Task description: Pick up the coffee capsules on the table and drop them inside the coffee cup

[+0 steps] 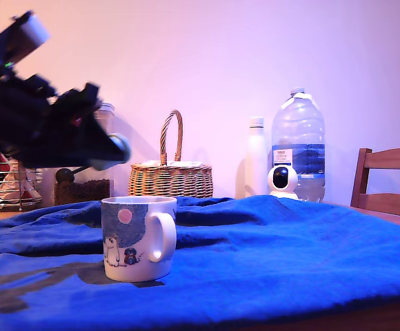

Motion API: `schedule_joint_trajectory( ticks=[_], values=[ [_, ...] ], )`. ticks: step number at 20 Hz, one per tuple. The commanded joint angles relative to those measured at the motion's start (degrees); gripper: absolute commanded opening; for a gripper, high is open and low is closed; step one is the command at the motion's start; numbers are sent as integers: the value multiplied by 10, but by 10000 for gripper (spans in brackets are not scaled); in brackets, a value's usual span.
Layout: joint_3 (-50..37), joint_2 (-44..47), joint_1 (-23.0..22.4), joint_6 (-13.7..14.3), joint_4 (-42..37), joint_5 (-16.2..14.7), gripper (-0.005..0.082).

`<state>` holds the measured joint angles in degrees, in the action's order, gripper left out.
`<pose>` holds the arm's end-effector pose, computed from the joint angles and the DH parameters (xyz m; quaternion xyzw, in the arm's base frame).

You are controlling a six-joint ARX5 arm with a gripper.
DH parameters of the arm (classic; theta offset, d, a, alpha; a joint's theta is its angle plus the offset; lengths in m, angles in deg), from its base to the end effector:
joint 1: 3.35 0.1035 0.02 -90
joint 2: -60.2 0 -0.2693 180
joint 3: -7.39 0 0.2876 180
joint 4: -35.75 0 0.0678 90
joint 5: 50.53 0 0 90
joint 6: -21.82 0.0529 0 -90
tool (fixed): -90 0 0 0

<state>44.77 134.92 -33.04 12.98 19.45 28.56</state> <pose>0.2465 -0.1521 0.1458 -0.0414 0.2059 -0.3262 0.9217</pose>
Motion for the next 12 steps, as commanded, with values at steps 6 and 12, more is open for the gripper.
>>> schedule_joint_trajectory(
  ticks=[6, 12],
  values=[
    [88, 32, -6, 18, 162, -23, 192],
    [171, 90, -10, 30, 277, -42, 193]
  ],
)
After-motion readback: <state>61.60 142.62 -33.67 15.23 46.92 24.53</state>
